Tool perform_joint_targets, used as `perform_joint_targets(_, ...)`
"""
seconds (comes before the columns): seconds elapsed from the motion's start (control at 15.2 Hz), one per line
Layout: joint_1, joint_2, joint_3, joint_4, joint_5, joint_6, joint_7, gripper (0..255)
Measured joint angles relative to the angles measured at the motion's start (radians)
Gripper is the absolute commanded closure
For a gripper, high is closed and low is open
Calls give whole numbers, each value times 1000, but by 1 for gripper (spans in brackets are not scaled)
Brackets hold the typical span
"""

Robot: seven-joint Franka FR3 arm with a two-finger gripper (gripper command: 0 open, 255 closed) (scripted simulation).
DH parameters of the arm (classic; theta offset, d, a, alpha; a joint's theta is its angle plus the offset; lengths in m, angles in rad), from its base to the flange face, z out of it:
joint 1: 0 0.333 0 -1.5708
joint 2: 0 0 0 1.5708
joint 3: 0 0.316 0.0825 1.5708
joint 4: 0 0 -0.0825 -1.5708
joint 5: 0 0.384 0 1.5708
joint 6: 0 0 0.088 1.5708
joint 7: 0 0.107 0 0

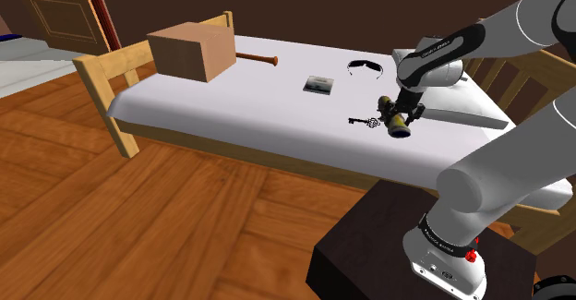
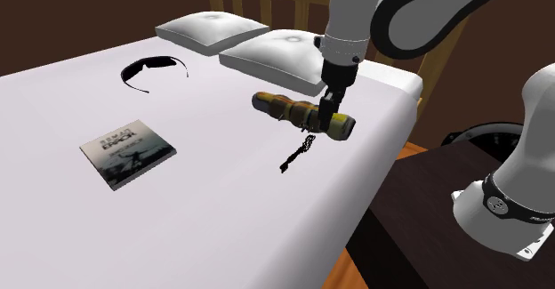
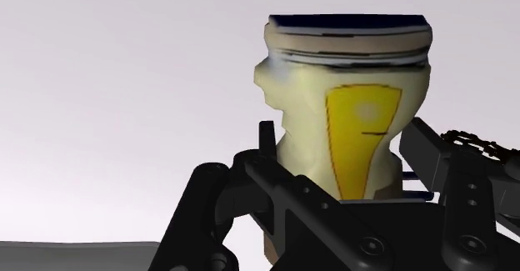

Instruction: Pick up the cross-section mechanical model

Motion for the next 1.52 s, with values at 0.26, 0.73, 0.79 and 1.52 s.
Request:
perform_joint_targets(0.26,0,0,0,0,1,1,-1,255)
perform_joint_targets(0.73,-1,-10,2,5,-3,-16,3,255)
perform_joint_targets(0.79,-2,-18,4,12,-4,-31,5,255)
perform_joint_targets(1.52,-7,-109,30,90,-17,-198,24,255)
